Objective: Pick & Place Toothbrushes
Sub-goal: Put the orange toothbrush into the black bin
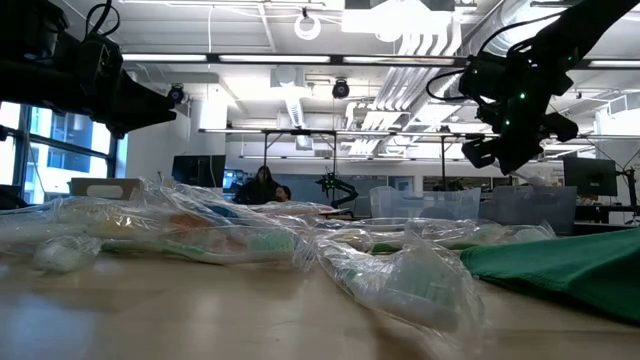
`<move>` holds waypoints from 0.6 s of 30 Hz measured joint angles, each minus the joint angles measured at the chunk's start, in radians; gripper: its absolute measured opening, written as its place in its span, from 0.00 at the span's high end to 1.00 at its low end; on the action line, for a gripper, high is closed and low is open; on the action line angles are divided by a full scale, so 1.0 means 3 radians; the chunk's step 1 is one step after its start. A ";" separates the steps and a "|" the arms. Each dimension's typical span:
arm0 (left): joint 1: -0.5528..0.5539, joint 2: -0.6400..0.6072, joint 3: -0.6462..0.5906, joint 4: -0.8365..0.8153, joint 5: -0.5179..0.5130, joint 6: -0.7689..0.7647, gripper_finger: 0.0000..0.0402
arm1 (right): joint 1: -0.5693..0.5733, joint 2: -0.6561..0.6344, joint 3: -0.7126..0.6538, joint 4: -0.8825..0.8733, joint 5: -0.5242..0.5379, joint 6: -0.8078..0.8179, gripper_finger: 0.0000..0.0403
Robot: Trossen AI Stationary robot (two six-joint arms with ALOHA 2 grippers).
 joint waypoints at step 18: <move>0.0000 0.0000 0.0000 -0.0001 0.0001 0.0000 0.54 | 0.0001 0.0000 0.0000 -0.0005 -0.0186 0.0097 0.85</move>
